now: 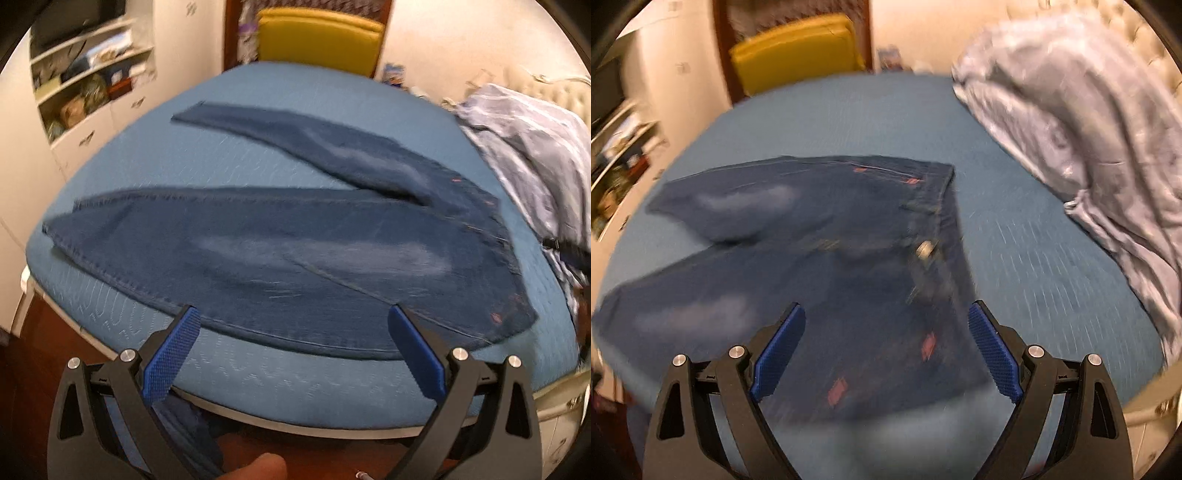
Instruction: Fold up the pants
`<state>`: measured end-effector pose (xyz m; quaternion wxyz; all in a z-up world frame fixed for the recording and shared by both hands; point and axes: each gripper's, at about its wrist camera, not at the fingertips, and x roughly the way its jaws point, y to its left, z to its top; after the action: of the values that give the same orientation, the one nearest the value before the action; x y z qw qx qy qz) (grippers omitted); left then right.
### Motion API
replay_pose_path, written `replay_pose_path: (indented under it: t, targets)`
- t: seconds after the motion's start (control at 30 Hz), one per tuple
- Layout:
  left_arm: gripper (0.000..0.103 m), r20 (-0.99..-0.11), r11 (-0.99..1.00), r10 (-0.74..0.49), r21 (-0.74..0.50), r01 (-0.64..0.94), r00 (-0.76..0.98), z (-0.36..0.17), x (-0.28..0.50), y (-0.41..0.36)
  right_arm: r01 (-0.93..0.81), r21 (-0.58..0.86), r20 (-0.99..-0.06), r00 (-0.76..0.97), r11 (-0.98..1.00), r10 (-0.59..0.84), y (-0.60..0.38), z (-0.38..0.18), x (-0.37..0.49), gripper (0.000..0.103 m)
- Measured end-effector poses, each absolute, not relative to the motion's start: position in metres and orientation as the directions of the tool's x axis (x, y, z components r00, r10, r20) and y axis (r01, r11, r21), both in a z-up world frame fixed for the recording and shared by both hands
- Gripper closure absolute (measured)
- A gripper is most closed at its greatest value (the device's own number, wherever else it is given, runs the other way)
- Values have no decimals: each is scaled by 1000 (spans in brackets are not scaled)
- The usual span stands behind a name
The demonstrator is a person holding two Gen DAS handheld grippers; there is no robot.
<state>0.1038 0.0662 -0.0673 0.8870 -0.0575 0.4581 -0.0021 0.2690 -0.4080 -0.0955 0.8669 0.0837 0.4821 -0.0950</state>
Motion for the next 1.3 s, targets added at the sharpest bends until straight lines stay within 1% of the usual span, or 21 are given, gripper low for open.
replay_pose_path:
  t: [0.1, 0.17, 0.27, 0.37, 0.4, 0.43, 0.47, 0.5, 0.53, 0.57, 0.67, 0.73, 0.87, 0.97, 1.07, 1.1, 1.17, 1.2, 1.23, 1.27, 1.3]
  targets:
    - [1, -846, 989, -6, -82, -120, 534, -84, 121, 95, 284, 20, -888, 445, 959, -113, -465, -123, 352, 17]
    - [1, -856, 985, 31, -60, -159, 515, -91, 127, 113, 313, 75, -899, 432, 947, -72, -500, -139, 400, 17]
    - [1, -868, 974, 81, -35, -223, 489, -101, 135, 138, 364, 66, -911, 403, 929, -93, -533, -165, 447, 17]
    - [1, -882, 961, 102, -33, -274, 461, -107, 140, 161, 361, 83, -921, 384, 929, -67, -547, -190, 477, 17]
    - [1, -882, 958, 111, -27, -284, 458, -107, 139, 166, 354, 80, -923, 380, 932, -65, -549, -198, 486, 20]
    - [1, -882, 957, 122, -17, -289, 456, -107, 139, 168, 343, 89, -923, 380, 935, -52, -549, -204, 491, 32]
    - [1, -881, 957, 136, -1, -291, 454, -106, 141, 170, 315, 88, -917, 397, 945, -47, -545, -206, 494, 39]
    - [1, -880, 957, 143, 7, -289, 452, -106, 143, 170, 289, 76, -908, 415, 954, -53, -539, -204, 495, 68]
    - [1, -881, 958, 148, 16, -286, 449, -106, 146, 170, 250, 89, -903, 429, 964, -28, -534, -202, 496, 87]
    - [1, -881, 960, 151, 22, -281, 447, -107, 151, 170, 230, 96, -897, 442, 968, -16, -530, -198, 495, 87]
    - [1, -871, 966, 138, 14, -256, 471, -100, 170, 169, 145, 13, -851, 521, 989, -65, -508, -167, 475, 89]
    - [1, -855, 971, 108, -18, -236, 508, -88, 183, 167, 104, 50, -796, 605, 993, -23, -498, -131, 442, 89]
    - [1, -813, 965, 24, -134, -227, 581, -61, 201, 177, -77, 95, -671, 731, 993, 120, -461, -63, 330, 89]
    - [2, -786, 943, -70, -253, -216, 614, -50, 202, 188, -198, 113, -632, 741, 974, 224, -436, -53, 240, 90]
    - [3, -745, 910, -171, -371, -187, 645, -47, 196, 201, -242, 162, -658, 696, 957, 287, -423, -72, 183, 93]
    - [5, -733, 896, -209, -408, -173, 647, -50, 197, 205, -236, 191, -681, 668, 953, 302, -419, -90, 162, 93]
    - [20, -709, 849, -317, -508, -144, 630, -66, 206, 215, -197, 264, -716, 616, 944, 329, -418, -126, 141, 93]
    - [24, -693, 815, -378, -564, -135, 615, -78, 214, 222, -178, 275, -731, 600, 945, 326, -418, -138, 142, 93]
    - [35, -680, 787, -414, -602, -137, 605, -87, 221, 227, -159, 275, -746, 587, 948, 314, -419, -151, 143, 93]
    - [42, -667, 753, -447, -641, -151, 596, -99, 233, 235, -138, 267, -761, 577, 954, 297, -415, -161, 138, 93]
    - [43, -658, 725, -471, -669, -167, 588, -110, 247, 243, -116, 282, -765, 572, 952, 296, -414, -166, 135, 93]
